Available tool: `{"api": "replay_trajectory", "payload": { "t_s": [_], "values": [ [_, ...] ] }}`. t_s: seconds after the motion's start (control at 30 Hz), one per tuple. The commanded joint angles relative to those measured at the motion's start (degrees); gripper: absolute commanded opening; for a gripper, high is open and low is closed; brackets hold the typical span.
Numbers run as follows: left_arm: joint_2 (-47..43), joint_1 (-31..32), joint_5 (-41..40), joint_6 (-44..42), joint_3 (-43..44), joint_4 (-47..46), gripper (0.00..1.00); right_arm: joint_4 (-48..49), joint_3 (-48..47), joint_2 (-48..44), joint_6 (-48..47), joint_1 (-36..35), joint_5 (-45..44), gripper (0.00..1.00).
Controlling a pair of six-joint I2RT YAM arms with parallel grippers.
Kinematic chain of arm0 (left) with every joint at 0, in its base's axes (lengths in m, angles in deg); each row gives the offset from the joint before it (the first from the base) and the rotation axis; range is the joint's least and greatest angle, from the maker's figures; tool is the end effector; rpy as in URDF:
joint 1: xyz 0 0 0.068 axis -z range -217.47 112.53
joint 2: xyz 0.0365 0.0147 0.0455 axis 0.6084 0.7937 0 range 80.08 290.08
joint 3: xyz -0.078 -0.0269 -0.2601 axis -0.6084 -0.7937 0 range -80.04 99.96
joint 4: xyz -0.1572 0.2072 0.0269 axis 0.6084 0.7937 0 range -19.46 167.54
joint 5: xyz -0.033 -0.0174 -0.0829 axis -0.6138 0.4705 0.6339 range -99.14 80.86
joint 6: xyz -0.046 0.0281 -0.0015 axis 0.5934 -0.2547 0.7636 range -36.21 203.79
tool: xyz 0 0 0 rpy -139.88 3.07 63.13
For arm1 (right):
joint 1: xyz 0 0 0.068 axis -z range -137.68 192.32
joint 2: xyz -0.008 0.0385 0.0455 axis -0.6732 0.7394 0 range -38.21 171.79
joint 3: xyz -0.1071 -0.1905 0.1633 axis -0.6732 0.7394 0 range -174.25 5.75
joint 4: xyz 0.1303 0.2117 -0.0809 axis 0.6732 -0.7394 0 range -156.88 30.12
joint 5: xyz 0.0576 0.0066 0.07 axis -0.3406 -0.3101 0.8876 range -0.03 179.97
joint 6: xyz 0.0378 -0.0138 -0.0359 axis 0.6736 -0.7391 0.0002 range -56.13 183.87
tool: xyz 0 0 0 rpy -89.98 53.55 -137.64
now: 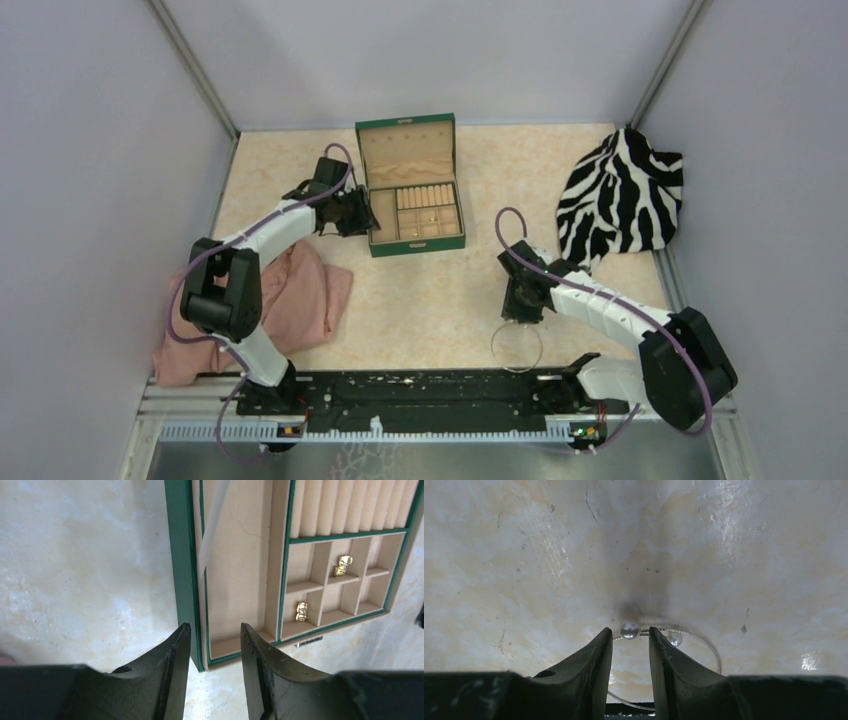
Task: Organize the mixed jewelry
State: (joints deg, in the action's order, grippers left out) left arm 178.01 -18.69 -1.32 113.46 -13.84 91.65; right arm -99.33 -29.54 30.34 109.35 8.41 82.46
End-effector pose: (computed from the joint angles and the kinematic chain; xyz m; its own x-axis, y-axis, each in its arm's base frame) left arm 0.3416 -0.1213 0.2101 -0.8520 -0.2282 -0.4711 -0.0287 0.9190 -0.3932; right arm 0.1633 0.1042 0.1706 -0.9270 0.2286 -0.2974 0.1997 0.9719 0.1244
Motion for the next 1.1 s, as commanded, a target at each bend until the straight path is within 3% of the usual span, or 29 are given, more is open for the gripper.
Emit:
{"api": "replay_trajectory", "payload": {
  "t_s": [0.0, 0.1, 0.2, 0.47, 0.73, 0.8, 0.9, 1.07],
  "values": [
    [-4.93, 0.37, 0.66, -1.46, 1.25, 2.78, 0.48, 3.17, -0.88, 1.66, -1.14, -0.63, -2.43, 0.32],
    [-7.12, 0.33, -0.44, -1.82, 0.53, 3.74, 0.49, 3.56, -1.18, 2.9, -1.56, -0.82, -2.43, 0.3],
    [-9.09, 0.37, -1.9, -2.43, -0.3, 4.24, 0.49, 5.19, -1.38, 3.35, -2.78, -1.72, -2.32, 0.2],
    [-11.02, 0.37, -4.51, -3.94, -0.63, 5.43, 0.49, 9.37, -9.12, 9.51, -12.88, -7.49, -3.44, 0.07],
    [-12.61, 0.37, -7.26, -4.74, -0.76, 6.3, 0.48, 17.38, -19.59, 18.61, -29.1, -19.31, -9.8, 0.06],
    [-13.1, 0.37, -7.29, -4.95, -0.84, 6.57, 0.49, 19.68, -20.31, 19.99, -32.32, -21.43, -10.19, 0.15],
    [-13.81, 0.36, -9.23, -5.36, -0.89, 7.0, 0.49, 20.07, -20.92, 20.91, -34.33, -23.76, -12.85, 0.38],
    [-15.22, 0.37, -4.23, -7.04, -1.73, 6.68, 0.5, 19.25, -18.52, 13.96, -31.24, -24.54, -14.77, 0.65]
  ]
}}
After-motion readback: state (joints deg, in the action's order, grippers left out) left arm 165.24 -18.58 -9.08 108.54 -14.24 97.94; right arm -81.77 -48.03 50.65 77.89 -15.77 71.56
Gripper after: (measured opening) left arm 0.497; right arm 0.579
